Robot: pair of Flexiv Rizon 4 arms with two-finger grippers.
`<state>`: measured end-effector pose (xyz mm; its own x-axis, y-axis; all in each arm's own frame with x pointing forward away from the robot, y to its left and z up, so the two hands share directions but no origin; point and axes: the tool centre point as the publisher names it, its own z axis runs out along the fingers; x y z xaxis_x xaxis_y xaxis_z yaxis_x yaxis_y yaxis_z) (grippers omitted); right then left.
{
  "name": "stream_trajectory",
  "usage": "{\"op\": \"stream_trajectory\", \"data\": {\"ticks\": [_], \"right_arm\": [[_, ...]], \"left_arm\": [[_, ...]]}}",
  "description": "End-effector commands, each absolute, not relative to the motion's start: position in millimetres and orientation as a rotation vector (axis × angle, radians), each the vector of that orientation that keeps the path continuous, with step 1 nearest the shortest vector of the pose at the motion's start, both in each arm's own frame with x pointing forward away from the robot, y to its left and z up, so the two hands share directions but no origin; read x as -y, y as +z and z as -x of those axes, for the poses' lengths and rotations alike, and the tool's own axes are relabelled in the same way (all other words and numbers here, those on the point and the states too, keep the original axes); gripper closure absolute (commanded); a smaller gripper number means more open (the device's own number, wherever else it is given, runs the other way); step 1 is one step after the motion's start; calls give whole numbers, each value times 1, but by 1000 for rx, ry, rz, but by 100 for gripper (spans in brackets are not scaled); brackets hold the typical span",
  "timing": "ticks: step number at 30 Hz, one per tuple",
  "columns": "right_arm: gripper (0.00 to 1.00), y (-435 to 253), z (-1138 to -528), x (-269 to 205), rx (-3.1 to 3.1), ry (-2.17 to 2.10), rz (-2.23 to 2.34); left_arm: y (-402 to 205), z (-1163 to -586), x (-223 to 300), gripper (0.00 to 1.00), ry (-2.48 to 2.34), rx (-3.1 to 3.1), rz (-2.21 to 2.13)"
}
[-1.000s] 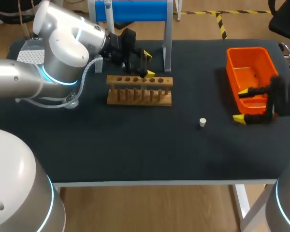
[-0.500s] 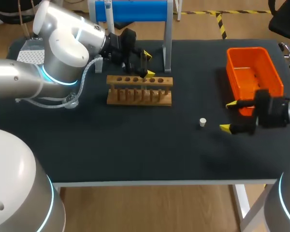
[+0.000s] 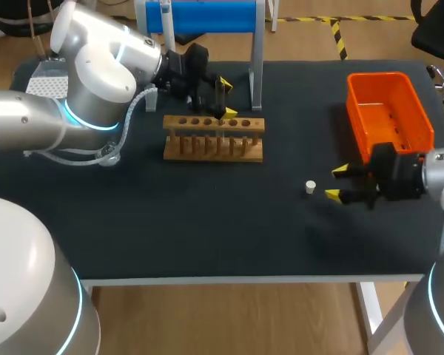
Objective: Invert the test tube, pick up the pipette, mount the tip to pipette, aspirate from beaker and dispense into the tube, eject the tip, return the pipette, and cap with the stopper.
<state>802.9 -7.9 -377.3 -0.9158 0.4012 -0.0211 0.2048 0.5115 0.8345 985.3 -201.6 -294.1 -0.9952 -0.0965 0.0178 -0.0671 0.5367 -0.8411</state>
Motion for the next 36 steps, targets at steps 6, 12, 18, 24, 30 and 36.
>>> {"op": "stream_trajectory", "data": {"ticks": [6,12,18,24,30,36], "right_arm": [[25,-390,-807,-5,-2542,1333,-530],[13,-396,-811,-8,-2542,1319,-544],[15,-402,-815,-12,-2543,1310,-551],[22,-409,-820,-16,-2547,1303,-562],[24,-417,-826,-20,-2552,1297,-573],[29,-422,-831,-23,-2553,1291,-583]], "left_arm": [[-293,-986,202,0,-1487,-2733,145],[-293,-986,202,0,-1487,-2733,145],[-293,-986,202,0,-1487,-2733,145],[-293,-986,202,0,-1487,-2733,145],[-293,-986,202,0,-1487,-2733,145],[-293,-986,202,0,-1487,-2733,145]]}}
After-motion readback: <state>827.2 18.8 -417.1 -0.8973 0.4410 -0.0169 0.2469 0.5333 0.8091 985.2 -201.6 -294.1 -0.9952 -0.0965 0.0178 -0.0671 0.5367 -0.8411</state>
